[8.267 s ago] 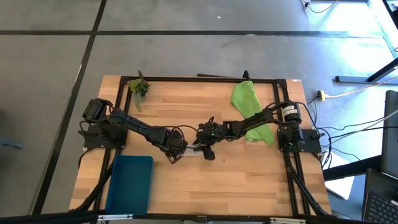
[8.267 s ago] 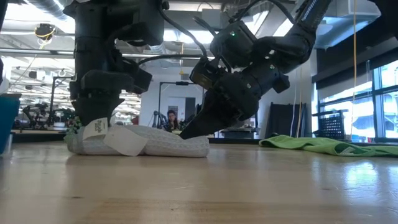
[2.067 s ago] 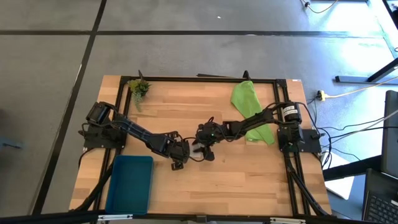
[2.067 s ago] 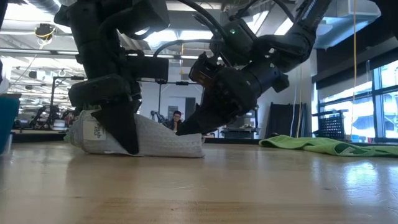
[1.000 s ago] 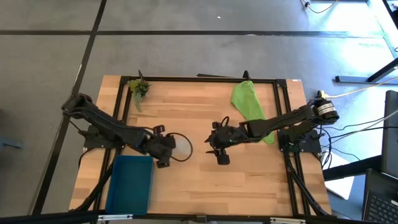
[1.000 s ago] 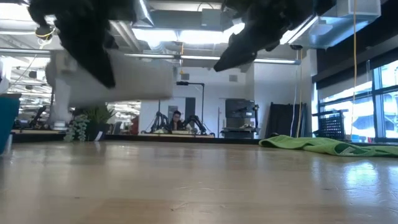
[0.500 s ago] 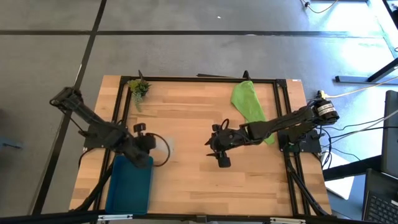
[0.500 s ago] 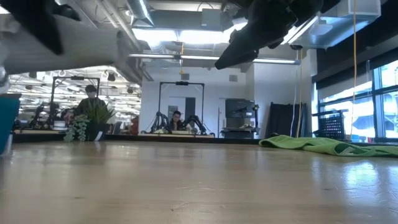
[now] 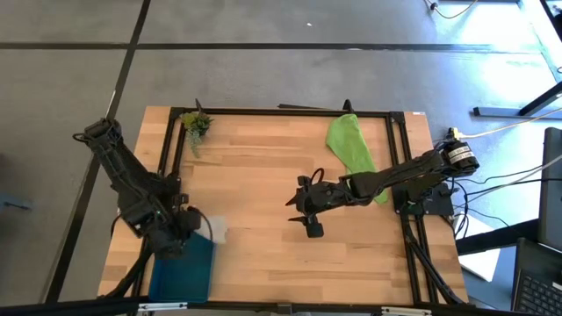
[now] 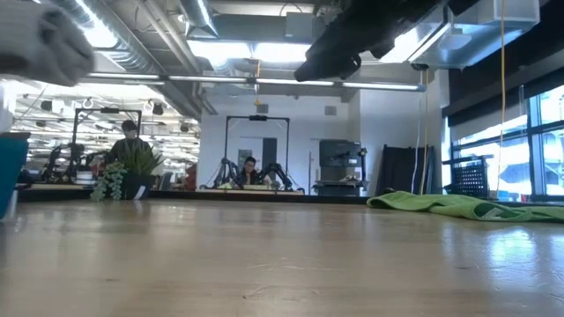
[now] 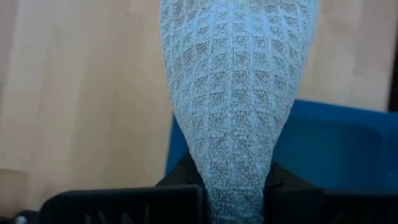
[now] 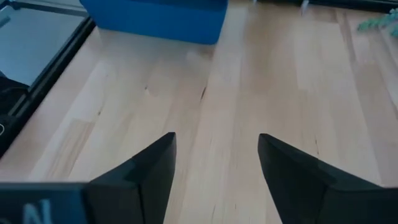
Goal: Roll microfiber towels into tight, uniform cylinder then place into a basket
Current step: Put the rolled gray towel into the blue bin
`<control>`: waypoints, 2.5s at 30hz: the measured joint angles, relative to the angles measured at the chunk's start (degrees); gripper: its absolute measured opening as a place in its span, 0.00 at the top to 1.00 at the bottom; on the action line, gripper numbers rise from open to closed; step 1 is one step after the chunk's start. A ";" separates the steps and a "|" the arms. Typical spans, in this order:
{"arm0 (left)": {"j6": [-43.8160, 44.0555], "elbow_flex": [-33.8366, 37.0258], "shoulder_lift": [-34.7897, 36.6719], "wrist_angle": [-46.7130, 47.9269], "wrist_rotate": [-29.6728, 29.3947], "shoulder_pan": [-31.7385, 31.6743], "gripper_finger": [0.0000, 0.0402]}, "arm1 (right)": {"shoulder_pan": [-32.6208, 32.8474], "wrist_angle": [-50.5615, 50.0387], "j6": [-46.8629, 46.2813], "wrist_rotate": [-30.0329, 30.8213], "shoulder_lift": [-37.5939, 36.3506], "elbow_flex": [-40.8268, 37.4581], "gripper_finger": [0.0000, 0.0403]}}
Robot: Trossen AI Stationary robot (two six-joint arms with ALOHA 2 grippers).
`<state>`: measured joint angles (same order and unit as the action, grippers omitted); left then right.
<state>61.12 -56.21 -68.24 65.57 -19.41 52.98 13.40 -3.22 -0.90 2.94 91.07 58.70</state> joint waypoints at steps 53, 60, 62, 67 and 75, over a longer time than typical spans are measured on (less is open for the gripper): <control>15.21 11.91 -13.21 -3.07 -0.21 14.17 0.91 | -0.03 2.97 1.42 0.04 0.02 0.00 0.43; 15.20 11.15 -13.19 -1.91 -0.98 14.17 0.91 | -0.03 2.97 1.42 0.03 0.02 0.00 0.43; 15.19 11.94 -13.19 -4.22 -0.93 14.17 0.91 | -0.03 2.97 1.42 0.04 0.02 0.00 0.43; 14.82 14.92 -13.19 -9.48 0.55 14.15 0.91 | -0.03 2.97 1.42 0.04 0.02 0.00 0.43; 14.82 15.50 -13.19 -10.71 1.41 14.13 0.90 | -0.03 2.97 1.39 0.02 0.02 0.00 0.43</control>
<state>75.94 -40.70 -81.43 54.86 -18.00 67.11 13.37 -0.25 0.49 2.96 91.09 58.70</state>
